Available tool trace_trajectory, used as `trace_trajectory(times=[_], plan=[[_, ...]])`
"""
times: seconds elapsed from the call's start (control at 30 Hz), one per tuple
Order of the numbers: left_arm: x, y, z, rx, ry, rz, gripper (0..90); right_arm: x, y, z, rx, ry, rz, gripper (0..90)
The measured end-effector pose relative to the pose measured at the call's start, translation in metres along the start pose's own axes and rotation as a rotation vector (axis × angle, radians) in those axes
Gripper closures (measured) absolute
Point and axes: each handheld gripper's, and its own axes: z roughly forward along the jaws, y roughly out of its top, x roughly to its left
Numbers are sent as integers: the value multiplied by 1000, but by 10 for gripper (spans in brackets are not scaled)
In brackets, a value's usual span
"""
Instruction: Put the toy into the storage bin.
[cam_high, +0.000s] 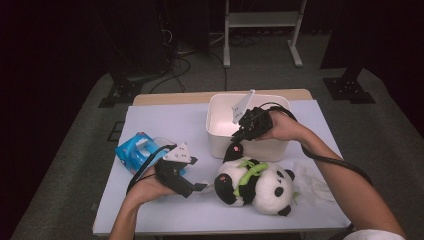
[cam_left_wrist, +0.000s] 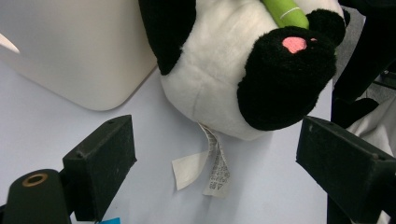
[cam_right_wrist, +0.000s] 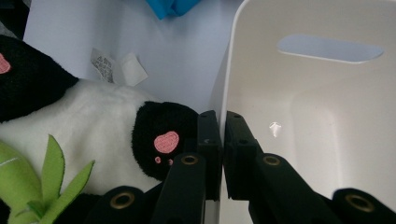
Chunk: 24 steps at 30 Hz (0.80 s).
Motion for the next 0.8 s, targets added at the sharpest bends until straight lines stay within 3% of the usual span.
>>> trace_trajectory(times=[0.57,0.8], plan=[[-1,-1,0,-2,-2,-4,105,6,1,1,-19,22,-19,856],[-2,-1,-1,-1,1,-1,105,4,-1,-4,-37,13,14,768]])
